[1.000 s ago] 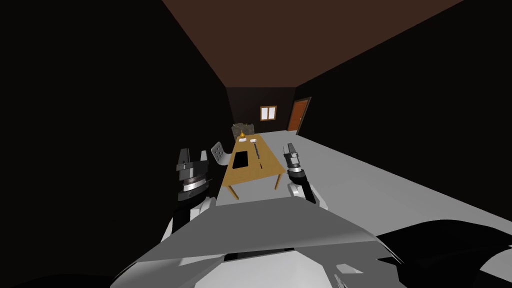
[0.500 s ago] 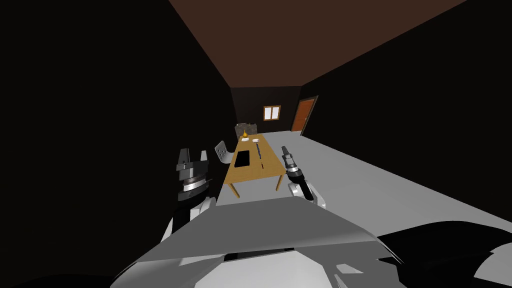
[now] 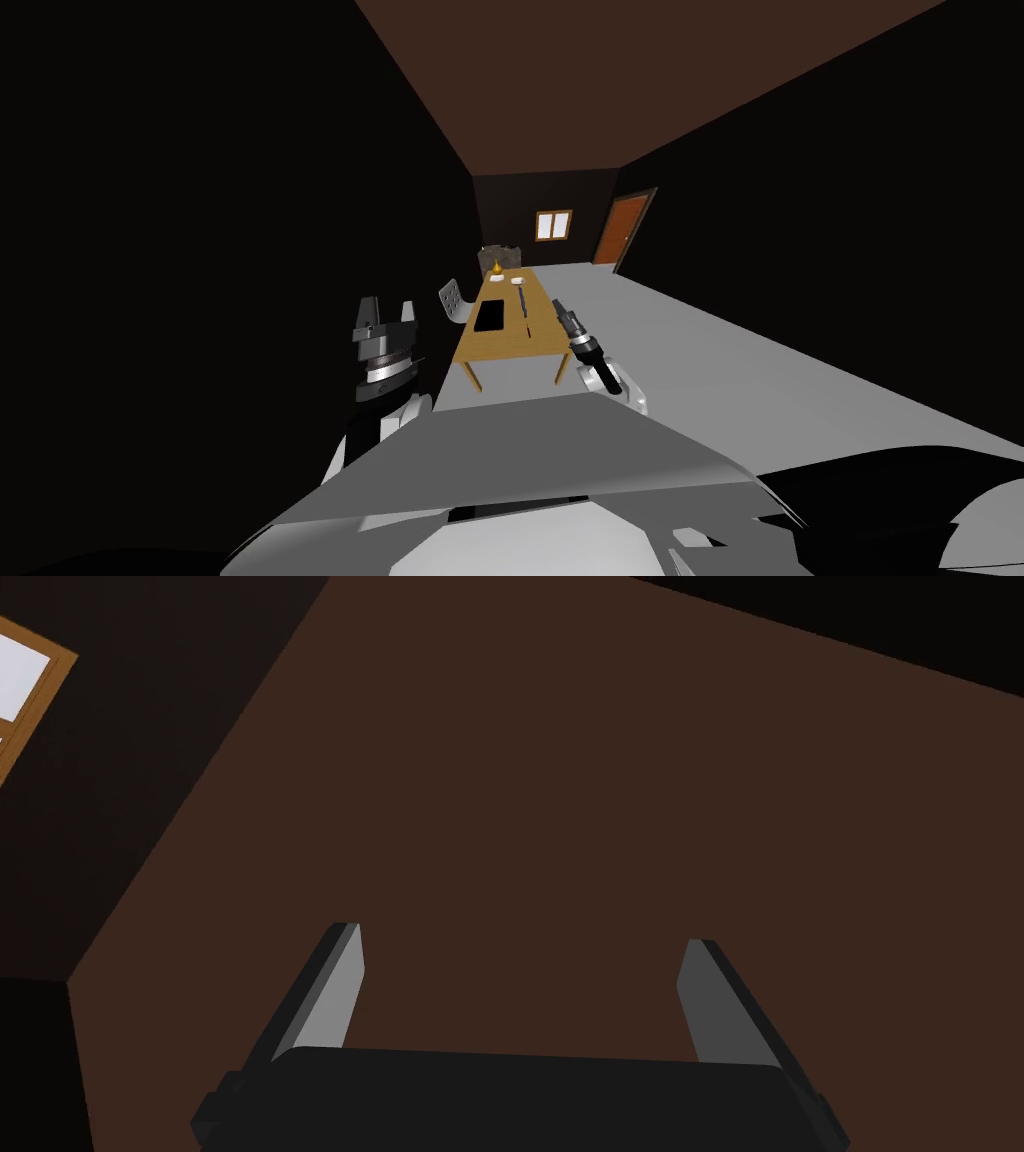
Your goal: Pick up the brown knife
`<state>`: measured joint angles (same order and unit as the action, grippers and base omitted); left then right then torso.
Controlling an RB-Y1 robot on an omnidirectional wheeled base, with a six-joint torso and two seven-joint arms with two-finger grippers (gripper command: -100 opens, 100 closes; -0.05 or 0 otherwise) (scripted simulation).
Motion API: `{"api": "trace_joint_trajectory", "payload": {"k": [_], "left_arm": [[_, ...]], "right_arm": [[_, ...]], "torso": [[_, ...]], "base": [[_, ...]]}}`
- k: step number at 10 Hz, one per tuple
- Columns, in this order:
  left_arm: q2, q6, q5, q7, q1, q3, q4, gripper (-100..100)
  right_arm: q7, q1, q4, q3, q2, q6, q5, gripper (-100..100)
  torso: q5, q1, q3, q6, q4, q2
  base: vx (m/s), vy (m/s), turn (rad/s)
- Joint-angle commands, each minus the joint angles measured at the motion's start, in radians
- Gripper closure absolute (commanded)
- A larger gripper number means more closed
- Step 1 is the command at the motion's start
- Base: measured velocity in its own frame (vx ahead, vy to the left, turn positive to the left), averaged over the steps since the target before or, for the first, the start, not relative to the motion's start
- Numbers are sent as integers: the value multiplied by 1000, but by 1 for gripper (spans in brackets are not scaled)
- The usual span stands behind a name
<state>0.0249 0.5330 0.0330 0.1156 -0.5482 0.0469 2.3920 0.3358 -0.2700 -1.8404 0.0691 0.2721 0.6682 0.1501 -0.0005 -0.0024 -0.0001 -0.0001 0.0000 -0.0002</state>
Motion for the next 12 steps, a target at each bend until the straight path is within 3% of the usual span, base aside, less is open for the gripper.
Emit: {"api": "trace_joint_trajectory", "payload": {"k": [1,4,5,6,7,8,9,10,12], "left_arm": [[0,0,0,0,0,0,0,0],[0,0,0,0,0,0,0,0],[0,0,0,0,0,0,0,0],[0,0,0,0,0,0,0,0],[0,0,0,0,0,0,0,0],[0,0,0,0,0,0,0,0],[0,0,0,0,0,0,0,0],[0,0,0,0,0,0,0,0],[0,0,0,0,0,0,0,0]], "right_arm": [[27,15,41,4,9,3,20,-100],[112,64,135,14,57,17,103,-100],[117,64,159,14,57,17,103,-100],[160,90,201,20,81,26,148,-100],[163,90,220,20,81,26,150,-100],[208,115,263,26,104,35,193,-100],[208,115,283,26,104,35,200,-100],[250,141,315,32,128,46,241,-100],[253,141,347,32,128,46,253,-100]], "torso": [[0,0,0,0,0,0],[0,0,0,1,0,0],[0,0,0,0,0,0],[0,0,0,1,0,0],[0,0,0,0,0,0],[0,0,0,1,0,0],[0,0,0,0,0,0],[0,0,0,1,0,0],[0,0,0,1,0,0]], "base": [[-8,-30,110],[-7,-33,194],[-9,-30,124],[-8,-33,294],[-6,-35,148],[-16,-33,269],[-11,-33,136],[-15,-35,297],[-6,-30,47]]}}
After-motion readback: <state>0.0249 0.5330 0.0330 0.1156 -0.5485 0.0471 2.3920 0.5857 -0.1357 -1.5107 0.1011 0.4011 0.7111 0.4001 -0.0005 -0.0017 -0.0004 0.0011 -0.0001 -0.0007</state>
